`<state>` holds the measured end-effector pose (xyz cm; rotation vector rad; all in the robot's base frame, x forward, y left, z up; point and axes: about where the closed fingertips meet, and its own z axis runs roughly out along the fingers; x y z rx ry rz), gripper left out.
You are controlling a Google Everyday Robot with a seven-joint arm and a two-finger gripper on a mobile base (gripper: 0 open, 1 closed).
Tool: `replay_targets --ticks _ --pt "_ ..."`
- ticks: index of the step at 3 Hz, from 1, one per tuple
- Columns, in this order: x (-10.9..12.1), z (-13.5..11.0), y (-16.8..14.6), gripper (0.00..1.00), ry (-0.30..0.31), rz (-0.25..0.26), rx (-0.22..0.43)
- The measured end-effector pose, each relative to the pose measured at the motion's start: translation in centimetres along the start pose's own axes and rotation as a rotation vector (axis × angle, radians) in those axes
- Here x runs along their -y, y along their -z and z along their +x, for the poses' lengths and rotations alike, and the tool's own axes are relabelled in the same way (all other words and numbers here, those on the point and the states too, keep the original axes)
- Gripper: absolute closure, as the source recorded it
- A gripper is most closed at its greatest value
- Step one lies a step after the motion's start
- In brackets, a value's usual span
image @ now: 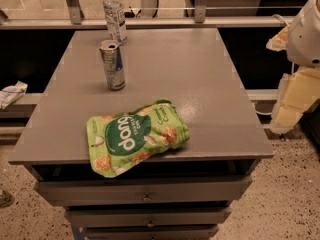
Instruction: Knock redbull can over
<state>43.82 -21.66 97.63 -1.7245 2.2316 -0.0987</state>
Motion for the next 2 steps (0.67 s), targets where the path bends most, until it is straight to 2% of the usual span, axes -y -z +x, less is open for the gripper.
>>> replay_targets --ticks 1,2 --pt "0.0 -0.1 -0.1 0.0 -0.001 0.001 0.006" --pt "0.5 -3.3 -1.7 0.0 -0.038 0.013 0.162"
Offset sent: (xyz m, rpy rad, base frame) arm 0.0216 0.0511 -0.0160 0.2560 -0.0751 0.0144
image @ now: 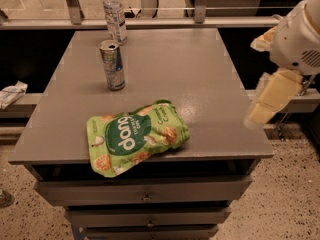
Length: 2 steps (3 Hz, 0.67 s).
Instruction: Knock redbull can over
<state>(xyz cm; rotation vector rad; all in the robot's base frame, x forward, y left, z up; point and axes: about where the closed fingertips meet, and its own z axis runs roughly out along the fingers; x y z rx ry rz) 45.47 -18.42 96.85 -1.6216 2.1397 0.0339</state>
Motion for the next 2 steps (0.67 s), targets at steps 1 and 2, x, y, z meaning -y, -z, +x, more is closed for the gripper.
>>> replay_targets --ticks 1,2 --pt "1.8 -4.0 -3.0 0.0 -0.065 -0.014 0.205" --pt "3.8 -9.8 -6.2 0.0 -0.101 -0.037 0.378"
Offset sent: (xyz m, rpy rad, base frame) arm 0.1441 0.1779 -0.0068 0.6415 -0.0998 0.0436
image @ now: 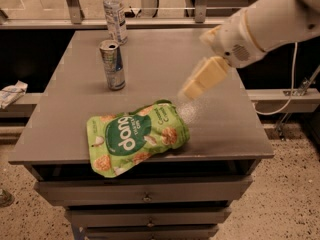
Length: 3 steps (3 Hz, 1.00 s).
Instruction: Knock redbull can over
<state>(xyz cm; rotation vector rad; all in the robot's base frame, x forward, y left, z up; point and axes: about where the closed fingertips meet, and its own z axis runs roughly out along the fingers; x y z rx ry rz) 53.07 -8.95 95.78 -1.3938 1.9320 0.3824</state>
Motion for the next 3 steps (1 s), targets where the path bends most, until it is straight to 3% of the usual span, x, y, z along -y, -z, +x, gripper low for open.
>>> replay_targets --ticks 1,2,3 --pt "1.4 -5.4 -4.2 0.0 -0.036 0.022 0.132" --pt "1.4 -5.4 -4.2 0.0 -0.036 0.021 0.132" --pt "1.0 -8.2 -8.5 0.0 -0.063 -0.011 0.238"
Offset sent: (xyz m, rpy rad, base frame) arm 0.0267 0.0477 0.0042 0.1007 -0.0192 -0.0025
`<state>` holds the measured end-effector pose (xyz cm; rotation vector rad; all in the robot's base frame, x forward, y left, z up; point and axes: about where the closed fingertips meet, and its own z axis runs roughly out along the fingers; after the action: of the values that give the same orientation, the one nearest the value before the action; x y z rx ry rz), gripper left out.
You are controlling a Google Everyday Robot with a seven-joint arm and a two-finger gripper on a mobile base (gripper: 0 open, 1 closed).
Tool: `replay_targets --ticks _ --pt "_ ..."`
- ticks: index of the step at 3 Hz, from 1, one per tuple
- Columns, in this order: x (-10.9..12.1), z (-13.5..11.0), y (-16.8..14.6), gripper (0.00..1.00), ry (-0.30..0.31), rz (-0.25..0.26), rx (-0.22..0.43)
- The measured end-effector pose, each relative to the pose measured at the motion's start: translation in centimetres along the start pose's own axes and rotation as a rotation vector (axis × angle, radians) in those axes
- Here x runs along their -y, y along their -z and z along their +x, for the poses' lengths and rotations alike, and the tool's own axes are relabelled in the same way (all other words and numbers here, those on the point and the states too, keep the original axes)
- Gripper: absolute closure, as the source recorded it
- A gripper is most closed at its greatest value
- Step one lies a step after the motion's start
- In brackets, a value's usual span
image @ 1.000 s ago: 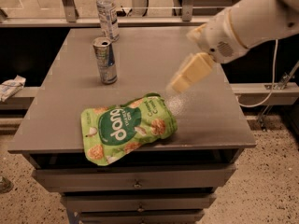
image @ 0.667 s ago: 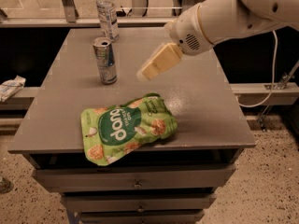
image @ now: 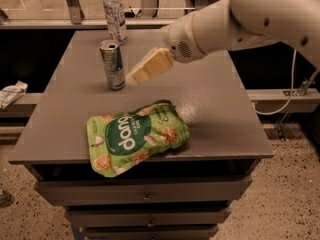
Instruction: Knock redbull can over
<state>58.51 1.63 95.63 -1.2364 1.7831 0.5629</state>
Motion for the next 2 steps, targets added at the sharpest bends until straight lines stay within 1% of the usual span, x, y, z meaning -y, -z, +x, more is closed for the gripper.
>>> replay_targets --ticks 1,2 --pt "0.3 -2.0 -5.5 0.0 -0.029 -0.032 0.119" --pt "0.2 -3.3 -10.7 0.0 -0.05 -0.066 0.221"
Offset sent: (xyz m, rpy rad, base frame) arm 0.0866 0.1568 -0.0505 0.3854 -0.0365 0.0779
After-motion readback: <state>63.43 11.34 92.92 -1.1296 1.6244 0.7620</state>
